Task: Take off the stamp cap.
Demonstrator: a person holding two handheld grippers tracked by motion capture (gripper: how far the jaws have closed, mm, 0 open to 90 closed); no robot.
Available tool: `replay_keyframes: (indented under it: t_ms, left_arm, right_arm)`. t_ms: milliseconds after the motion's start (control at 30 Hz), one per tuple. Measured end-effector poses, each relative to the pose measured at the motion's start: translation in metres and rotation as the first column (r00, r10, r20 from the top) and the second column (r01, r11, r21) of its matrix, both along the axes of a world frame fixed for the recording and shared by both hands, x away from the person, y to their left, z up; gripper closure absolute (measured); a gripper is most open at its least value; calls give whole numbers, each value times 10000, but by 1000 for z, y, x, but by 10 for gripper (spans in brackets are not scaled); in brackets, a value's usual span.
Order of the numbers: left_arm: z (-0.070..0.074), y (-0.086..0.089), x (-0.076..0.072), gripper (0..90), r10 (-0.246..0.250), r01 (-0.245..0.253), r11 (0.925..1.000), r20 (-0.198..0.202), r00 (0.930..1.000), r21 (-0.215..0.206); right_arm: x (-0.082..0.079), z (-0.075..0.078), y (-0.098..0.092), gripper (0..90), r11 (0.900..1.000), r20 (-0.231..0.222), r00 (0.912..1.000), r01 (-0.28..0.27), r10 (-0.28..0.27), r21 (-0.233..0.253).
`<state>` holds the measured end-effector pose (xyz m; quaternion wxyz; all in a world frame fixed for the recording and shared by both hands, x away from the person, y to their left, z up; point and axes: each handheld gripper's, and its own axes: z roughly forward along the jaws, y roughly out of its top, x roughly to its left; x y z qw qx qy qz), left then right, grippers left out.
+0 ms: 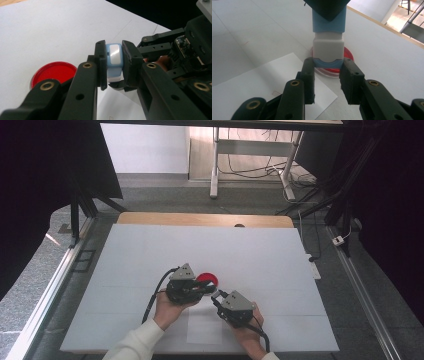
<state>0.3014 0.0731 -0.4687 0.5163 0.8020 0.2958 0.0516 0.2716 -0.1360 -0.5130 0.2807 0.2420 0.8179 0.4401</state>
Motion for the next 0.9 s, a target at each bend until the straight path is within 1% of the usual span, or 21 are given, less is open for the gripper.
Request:
replay_keyframes:
  t_ms: [67,167,500,633,800,900]
  left_arm:
    - [0,-1,0,752,6,-6,10000,-14,10000,16]
    - [-1,-1,0,752,17,-17,10000,-27,10000,36]
    - [-1,-1,1,751,6,-6,10000,-41,10000,94]
    - [-1,-1,0,752,73,-73,9999,43,10000,85]
    - [-1,-1,0,752,47,-47,10000,-44,10000,61]
    - [-1,-1,0,752,42,-42,9999,-45,10000,94]
  right_arm:
    - [0,1,0,657,9998,4,10000,-41,41,-208]
    - [1,1,-1,657,9995,-9,9999,-113,113,-286]
    - [1,0,0,658,9995,-72,9999,-90,87,-314]
    - [1,0,0,657,9998,-70,10000,-42,41,-202]
    - [1,-2,-1,658,10000,-41,10000,-17,16,-88]
    - [1,-2,-1,658,9998,-17,10000,-81,81,-160]
